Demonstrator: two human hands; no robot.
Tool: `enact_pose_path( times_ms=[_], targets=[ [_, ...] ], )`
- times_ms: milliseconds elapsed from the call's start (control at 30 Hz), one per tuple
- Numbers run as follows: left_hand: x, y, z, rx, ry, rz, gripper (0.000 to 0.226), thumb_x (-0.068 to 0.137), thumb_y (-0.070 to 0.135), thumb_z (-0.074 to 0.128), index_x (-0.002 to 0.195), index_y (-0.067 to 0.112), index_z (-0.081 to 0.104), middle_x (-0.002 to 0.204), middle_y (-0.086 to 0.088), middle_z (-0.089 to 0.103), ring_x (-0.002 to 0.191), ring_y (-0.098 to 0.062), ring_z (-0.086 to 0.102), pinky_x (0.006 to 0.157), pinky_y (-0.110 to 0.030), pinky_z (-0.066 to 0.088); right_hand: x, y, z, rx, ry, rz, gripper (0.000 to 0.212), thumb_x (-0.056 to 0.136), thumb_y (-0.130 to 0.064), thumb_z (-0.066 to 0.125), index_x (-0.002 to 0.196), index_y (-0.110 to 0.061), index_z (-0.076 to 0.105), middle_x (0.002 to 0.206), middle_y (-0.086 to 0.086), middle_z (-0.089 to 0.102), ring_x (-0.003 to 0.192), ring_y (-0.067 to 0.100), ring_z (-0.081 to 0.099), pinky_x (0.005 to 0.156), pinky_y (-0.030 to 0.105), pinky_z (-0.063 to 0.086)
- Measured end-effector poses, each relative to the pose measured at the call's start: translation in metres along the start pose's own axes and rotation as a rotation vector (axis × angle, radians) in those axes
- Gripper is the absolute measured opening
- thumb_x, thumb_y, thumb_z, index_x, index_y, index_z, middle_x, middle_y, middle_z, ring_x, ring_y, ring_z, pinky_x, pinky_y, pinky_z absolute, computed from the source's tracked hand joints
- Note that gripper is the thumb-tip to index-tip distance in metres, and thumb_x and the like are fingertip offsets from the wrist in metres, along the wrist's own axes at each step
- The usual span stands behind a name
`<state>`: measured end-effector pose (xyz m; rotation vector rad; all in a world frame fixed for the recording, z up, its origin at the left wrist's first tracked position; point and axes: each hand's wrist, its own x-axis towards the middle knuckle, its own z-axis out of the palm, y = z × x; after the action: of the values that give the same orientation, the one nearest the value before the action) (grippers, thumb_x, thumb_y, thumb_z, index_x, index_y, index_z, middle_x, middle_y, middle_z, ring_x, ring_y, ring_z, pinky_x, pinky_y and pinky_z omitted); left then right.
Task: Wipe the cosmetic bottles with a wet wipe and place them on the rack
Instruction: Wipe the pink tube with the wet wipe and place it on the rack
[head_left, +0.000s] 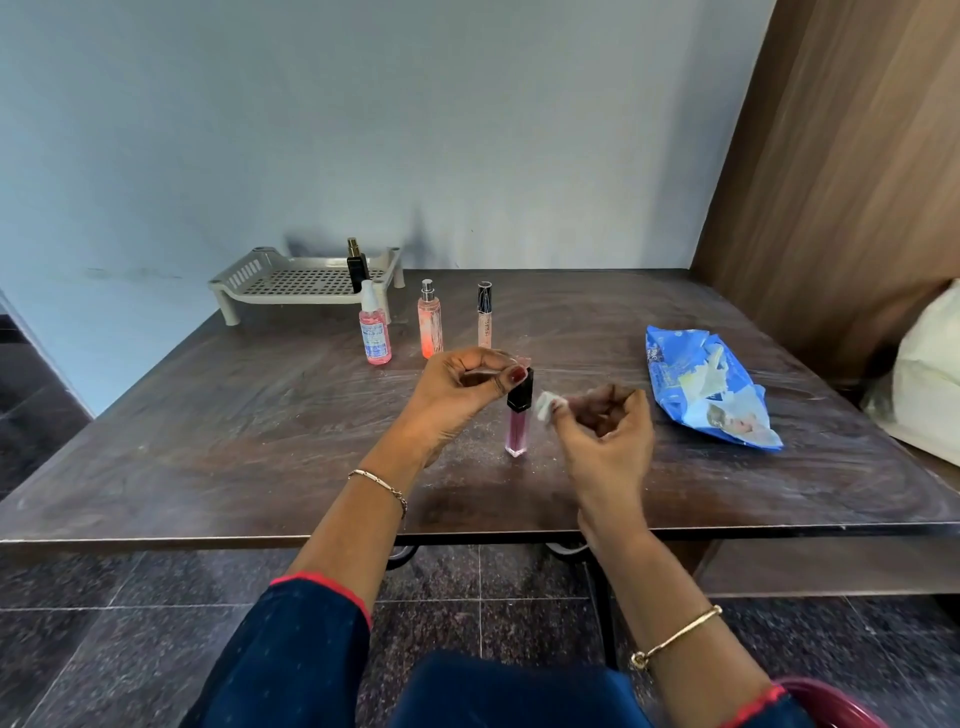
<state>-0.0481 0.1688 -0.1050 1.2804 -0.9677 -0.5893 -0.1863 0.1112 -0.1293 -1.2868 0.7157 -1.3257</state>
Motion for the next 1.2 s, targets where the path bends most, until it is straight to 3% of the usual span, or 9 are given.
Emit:
enact_pose_path(
  times_ms=[100, 200, 400, 600, 700, 767, 967, 1100, 1200],
  targets=[
    [-0.001, -0.001, 0.001, 0.004, 0.005, 0.018, 0.012, 0.074, 0.016, 0.073, 0.085, 0.013, 0.072, 0.091, 0.003, 0.074, 0.089, -0.011, 0.068, 0.085, -0.023, 0.053, 0.011, -0.011, -0.002, 0.156, -0.036, 0.074, 0.03, 0.075, 0.007, 0.073, 0.097, -0.008, 0.06, 0.092, 0.006, 0.065, 0.079, 0.007, 0.064, 0.075, 0.019, 0.053],
    [-0.001, -0.001, 0.002, 0.003, 0.011, 0.033, 0.01, 0.073, 0.017, 0.073, 0.083, 0.015, 0.073, 0.089, 0.003, 0.074, 0.089, -0.012, 0.068, 0.085, -0.023, 0.053, 0.008, -0.012, 0.009, 0.136, -0.131, 0.065, 0.024, 0.075, 0.01, 0.072, 0.09, -0.008, 0.067, 0.088, 0.006, 0.07, 0.08, 0.009, 0.067, 0.075, 0.019, 0.054],
    [0.0, 0.001, -0.001, 0.048, 0.066, 0.015, 0.007, 0.079, 0.011, 0.072, 0.08, 0.018, 0.073, 0.086, 0.003, 0.074, 0.088, -0.013, 0.068, 0.092, -0.03, 0.053, 0.001, 0.021, 0.008, -0.358, -0.173, -0.292, 0.02, 0.072, 0.002, 0.077, 0.074, -0.016, 0.069, 0.074, -0.005, 0.067, 0.071, 0.005, 0.064, 0.067, 0.012, 0.05],
    [0.005, 0.003, -0.001, 0.091, 0.057, -0.013, 0.007, 0.078, 0.014, 0.073, 0.085, 0.014, 0.072, 0.094, -0.002, 0.073, 0.093, -0.017, 0.068, 0.093, -0.034, 0.053, 0.001, 0.029, -0.003, -0.7, -0.287, -0.191, 0.014, 0.073, -0.004, 0.075, 0.072, -0.018, 0.071, 0.073, -0.007, 0.069, 0.069, 0.005, 0.064, 0.068, 0.023, 0.054],
    [0.004, 0.003, 0.0, 0.1, 0.069, -0.004, 0.007, 0.078, 0.015, 0.074, 0.085, 0.015, 0.072, 0.096, -0.004, 0.073, 0.096, -0.02, 0.068, 0.092, -0.034, 0.053, 0.005, 0.025, -0.004, -0.697, -0.303, -0.078, 0.017, 0.073, -0.008, 0.077, 0.067, -0.021, 0.069, 0.069, -0.012, 0.068, 0.065, 0.0, 0.062, 0.062, 0.009, 0.046],
    [0.004, 0.003, 0.0, 0.088, 0.083, 0.0, 0.007, 0.077, 0.016, 0.074, 0.084, 0.015, 0.073, 0.096, -0.006, 0.073, 0.097, -0.023, 0.068, 0.092, -0.034, 0.053, 0.008, 0.019, -0.003, -0.624, -0.289, -0.037, 0.017, 0.072, -0.008, 0.078, 0.066, -0.021, 0.068, 0.067, -0.012, 0.068, 0.065, 0.0, 0.063, 0.062, 0.009, 0.046],
    [0.005, 0.002, -0.001, 0.087, 0.073, 0.021, 0.003, 0.079, 0.015, 0.074, 0.081, 0.017, 0.073, 0.087, 0.001, 0.075, 0.089, -0.014, 0.069, 0.088, -0.026, 0.053, 0.01, 0.0, 0.014, -0.42, -0.189, -0.193, 0.023, 0.073, -0.006, 0.079, 0.066, -0.023, 0.065, 0.068, -0.011, 0.068, 0.066, 0.002, 0.065, 0.064, 0.013, 0.051],
    [0.007, 0.001, -0.004, 0.091, 0.109, 0.014, 0.001, 0.08, 0.015, 0.072, 0.08, 0.016, 0.072, 0.078, 0.007, 0.073, 0.079, -0.005, 0.068, 0.077, -0.015, 0.052, 0.006, 0.007, 0.013, -0.508, -0.239, -0.216, 0.023, 0.072, -0.006, 0.077, 0.064, -0.024, 0.065, 0.065, -0.014, 0.066, 0.062, 0.001, 0.063, 0.059, 0.011, 0.048],
    [0.008, 0.0, -0.01, 0.105, 0.145, 0.008, 0.01, 0.08, 0.021, 0.073, 0.082, 0.012, 0.071, 0.086, -0.003, 0.074, 0.083, -0.013, 0.068, 0.081, -0.019, 0.052, 0.004, 0.013, 0.008, -0.642, -0.293, -0.174, 0.013, 0.072, -0.007, 0.076, 0.067, -0.017, 0.07, 0.065, -0.011, 0.067, 0.061, -0.001, 0.062, 0.056, 0.009, 0.045]
  ],
)
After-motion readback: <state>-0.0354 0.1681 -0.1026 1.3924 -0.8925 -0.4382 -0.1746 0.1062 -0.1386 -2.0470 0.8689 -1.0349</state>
